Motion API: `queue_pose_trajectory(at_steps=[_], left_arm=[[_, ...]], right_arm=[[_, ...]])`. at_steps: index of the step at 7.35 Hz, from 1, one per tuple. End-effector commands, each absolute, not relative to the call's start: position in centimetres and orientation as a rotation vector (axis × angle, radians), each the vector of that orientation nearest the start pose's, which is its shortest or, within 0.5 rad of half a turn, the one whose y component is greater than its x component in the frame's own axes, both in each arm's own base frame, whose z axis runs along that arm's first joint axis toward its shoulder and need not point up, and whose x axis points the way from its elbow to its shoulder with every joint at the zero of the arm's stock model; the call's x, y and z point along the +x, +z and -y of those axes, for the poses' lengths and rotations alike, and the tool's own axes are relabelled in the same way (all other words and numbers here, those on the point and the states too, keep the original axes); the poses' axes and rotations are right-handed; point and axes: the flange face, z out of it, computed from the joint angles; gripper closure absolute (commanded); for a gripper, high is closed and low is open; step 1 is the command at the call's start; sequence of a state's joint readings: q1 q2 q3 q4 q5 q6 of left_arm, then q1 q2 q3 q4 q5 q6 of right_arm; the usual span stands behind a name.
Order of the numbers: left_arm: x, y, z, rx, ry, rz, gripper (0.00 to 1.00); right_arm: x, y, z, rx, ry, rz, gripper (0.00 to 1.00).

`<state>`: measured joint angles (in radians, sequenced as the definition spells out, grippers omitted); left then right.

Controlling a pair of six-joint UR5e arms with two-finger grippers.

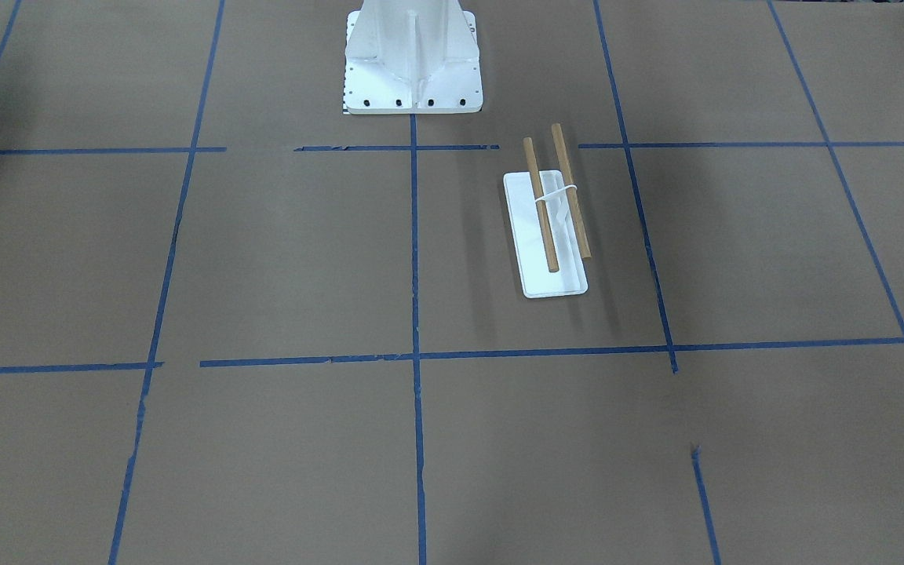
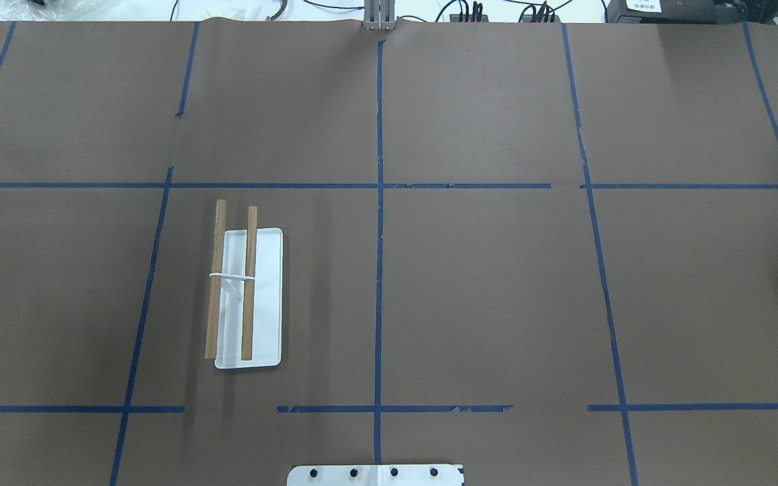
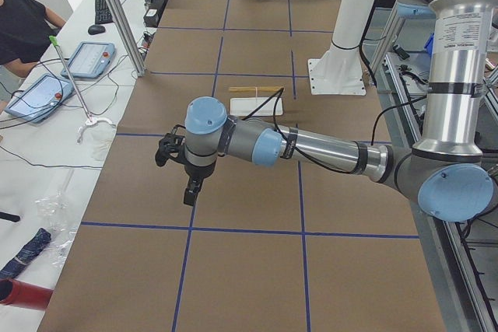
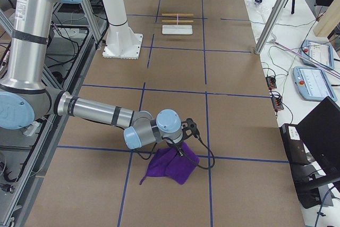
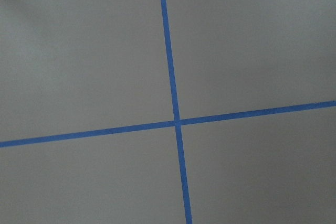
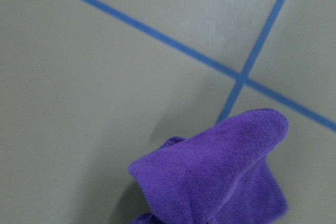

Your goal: Hang towel on rack

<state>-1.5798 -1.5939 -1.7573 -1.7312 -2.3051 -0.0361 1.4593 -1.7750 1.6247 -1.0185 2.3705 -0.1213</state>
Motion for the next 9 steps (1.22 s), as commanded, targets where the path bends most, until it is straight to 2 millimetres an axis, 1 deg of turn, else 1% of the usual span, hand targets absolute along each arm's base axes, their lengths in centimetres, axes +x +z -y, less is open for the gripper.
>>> queue_pose_trajectory(at_steps=[1,2,3,4,5,6,7,8,9], left_arm=[[-5.5,51.1,52.8,0.492,0.087,-0.758,0.0],[-2.1,48.8,54.0,0.499,0.053,-0.805,0.0],[1.4,46.8,55.1,0.484,0.04,-0.852,0.0],[4.0,44.0,56.3,0.478,-0.001,-0.903,0.0],[6.0,39.9,57.6,0.486,-0.08,-0.979,0.0],[9.0,36.2,58.6,0.45,-0.17,-1.058,0.0],[12.4,32.8,59.3,0.387,-0.237,-1.129,0.0],[15.9,29.1,59.6,0.34,-0.294,-1.187,0.0],[19.6,26.5,58.9,0.294,-0.324,-1.242,0.0]], right_arm=[[2.1,51.5,49.3,0.451,-0.355,0.81,1.0],[1.7,45.6,52.5,0.47,-0.299,0.826,1.0],[-1.6,41.1,54.7,0.477,-0.275,0.865,1.0],[-6.1,36.4,56.2,0.464,-0.245,0.913,1.0],[-10.6,30.7,57.3,0.446,-0.169,0.966,1.0],[-15.6,25.6,56.9,0.447,-0.09,0.987,1.0],[-20.5,21.9,55.2,0.456,-0.02,1.002,1.0],[-25.4,18.8,52.5,0.467,0.056,1.049,1.0],[-28.9,17.2,50.3,0.488,0.134,1.118,1.0]])
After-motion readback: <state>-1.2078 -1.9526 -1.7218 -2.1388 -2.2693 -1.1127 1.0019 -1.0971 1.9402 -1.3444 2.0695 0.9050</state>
